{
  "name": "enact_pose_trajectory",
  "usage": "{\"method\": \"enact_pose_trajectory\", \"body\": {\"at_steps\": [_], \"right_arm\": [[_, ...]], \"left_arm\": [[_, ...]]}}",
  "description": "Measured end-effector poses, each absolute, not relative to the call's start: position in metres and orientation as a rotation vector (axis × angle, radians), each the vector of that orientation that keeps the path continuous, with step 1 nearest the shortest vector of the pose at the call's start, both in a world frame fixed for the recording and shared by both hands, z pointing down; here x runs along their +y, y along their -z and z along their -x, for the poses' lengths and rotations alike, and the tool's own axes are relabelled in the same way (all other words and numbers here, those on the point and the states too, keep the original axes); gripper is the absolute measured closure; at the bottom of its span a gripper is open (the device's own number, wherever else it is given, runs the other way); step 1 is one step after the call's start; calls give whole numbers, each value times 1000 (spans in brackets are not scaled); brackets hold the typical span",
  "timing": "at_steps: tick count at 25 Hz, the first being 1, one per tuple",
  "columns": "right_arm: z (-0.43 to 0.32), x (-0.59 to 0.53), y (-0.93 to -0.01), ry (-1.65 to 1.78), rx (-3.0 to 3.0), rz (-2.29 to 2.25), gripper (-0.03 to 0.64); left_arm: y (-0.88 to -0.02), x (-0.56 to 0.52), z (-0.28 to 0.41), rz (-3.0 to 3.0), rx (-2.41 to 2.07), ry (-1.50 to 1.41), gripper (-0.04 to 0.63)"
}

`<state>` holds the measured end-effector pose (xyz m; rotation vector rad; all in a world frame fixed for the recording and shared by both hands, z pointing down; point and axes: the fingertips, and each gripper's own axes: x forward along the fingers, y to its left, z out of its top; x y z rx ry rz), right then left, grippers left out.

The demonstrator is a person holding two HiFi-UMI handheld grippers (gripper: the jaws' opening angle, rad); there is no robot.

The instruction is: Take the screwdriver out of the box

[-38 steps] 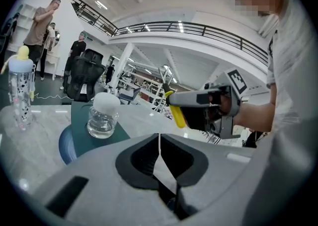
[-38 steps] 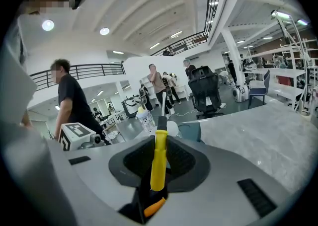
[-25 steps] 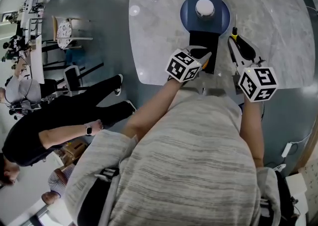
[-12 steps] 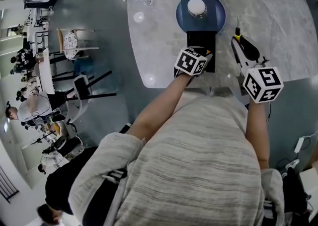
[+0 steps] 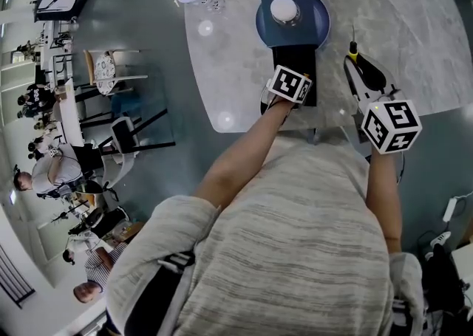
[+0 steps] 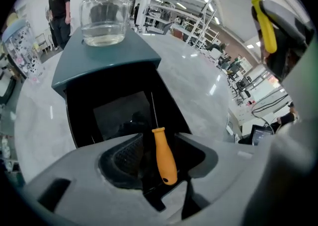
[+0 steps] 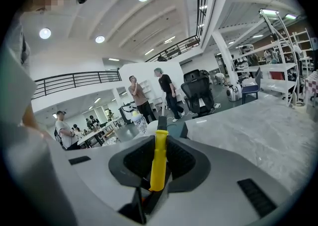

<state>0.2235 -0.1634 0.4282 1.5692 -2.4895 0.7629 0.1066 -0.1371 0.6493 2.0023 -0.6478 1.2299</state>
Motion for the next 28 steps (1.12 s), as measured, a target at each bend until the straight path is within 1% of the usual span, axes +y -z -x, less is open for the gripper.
{"method": "enact_pose_trajectory", "body": {"at_steps": [11,18,24,28], "right_arm": [[-229,-162,-430,-774,-2472,-1584,543],[-230,-162,-428,-764,-2470,-1593,543],[-229,-161,-425,-759,-2475,-1593,543],[-222,-162,-425,-758,-2483,-1581,543]], "left_arm": [[-665,-134,-105,-1923,-691,-1353,396],[-671,-132,-105,-1994,-737,-1486,402],[-664,-136,-98,-2015,-750,-1509,402],[-660,-140,-91,-2032,-793,-1523,427]]}}
